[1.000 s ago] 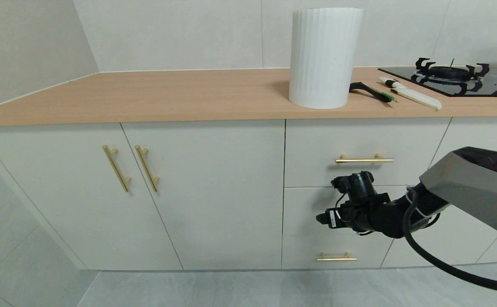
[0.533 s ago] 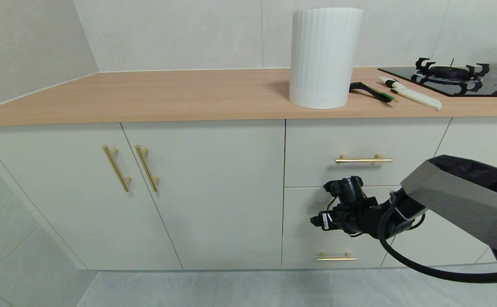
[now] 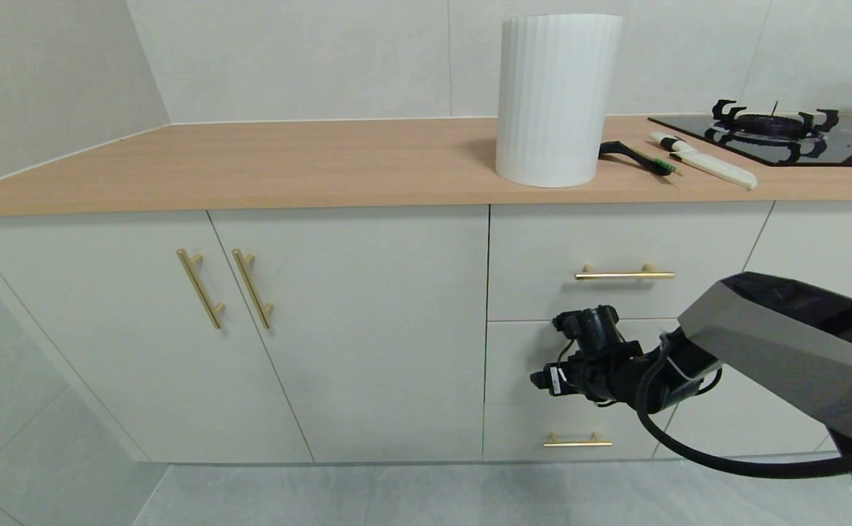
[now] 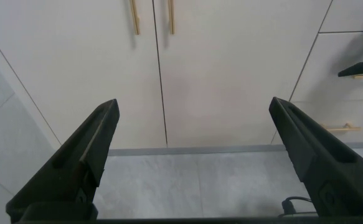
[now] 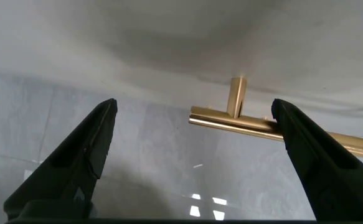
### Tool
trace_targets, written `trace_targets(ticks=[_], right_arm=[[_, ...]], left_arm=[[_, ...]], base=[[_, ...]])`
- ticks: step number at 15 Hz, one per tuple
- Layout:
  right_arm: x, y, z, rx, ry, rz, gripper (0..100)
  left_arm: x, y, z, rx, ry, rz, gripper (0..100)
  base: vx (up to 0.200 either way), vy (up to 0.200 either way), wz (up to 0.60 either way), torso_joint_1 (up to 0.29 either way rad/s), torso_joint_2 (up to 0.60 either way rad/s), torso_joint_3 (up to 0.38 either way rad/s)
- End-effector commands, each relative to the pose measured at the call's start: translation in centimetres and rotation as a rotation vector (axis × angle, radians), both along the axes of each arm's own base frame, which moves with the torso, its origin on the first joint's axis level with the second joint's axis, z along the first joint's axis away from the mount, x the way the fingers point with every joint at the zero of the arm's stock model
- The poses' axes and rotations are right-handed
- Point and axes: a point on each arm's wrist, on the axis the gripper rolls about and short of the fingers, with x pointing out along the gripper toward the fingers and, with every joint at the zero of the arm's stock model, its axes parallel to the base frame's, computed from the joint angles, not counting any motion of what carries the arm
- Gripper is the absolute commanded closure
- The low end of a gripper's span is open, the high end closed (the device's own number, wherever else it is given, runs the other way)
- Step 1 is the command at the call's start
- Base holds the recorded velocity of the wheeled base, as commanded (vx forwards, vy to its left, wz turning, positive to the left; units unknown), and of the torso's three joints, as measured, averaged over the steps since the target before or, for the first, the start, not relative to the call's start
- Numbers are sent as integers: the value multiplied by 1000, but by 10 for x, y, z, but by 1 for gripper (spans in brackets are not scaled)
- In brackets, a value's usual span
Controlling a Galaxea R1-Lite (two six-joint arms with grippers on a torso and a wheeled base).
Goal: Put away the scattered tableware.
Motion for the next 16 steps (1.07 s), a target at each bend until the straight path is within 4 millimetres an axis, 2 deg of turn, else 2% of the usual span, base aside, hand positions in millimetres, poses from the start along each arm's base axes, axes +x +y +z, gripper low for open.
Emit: trace_targets(ticks=[1, 10, 11, 13, 15, 16], right_arm=[[-2, -1, -3, -9, 27, 0, 0], [-7, -2, -10, -26, 74, 7, 0], [-16, -1, -3, -26, 75, 15, 0], [-40, 0, 27, -19, 61, 43, 0], [-66, -2, 70, -14, 63, 71, 0], [-72, -2, 80, -14, 65, 76, 0]], left_arm=[[0, 0, 0, 0, 1, 1, 0], [0, 0, 0, 0, 1, 1, 0], [0, 0, 0, 0, 1, -1, 0], [0, 0, 0, 0, 1, -1, 0], [0, 0, 0, 0, 1, -1, 0], [0, 0, 0, 0, 1, -1, 0]], base=[[0, 0, 0, 0, 0, 0], [0, 0, 0, 0, 0, 0], [0, 0, 0, 0, 0, 0], [0, 0, 0, 0, 0, 0], [0, 0, 0, 0, 0, 0], [0, 0, 0, 0, 0, 0]])
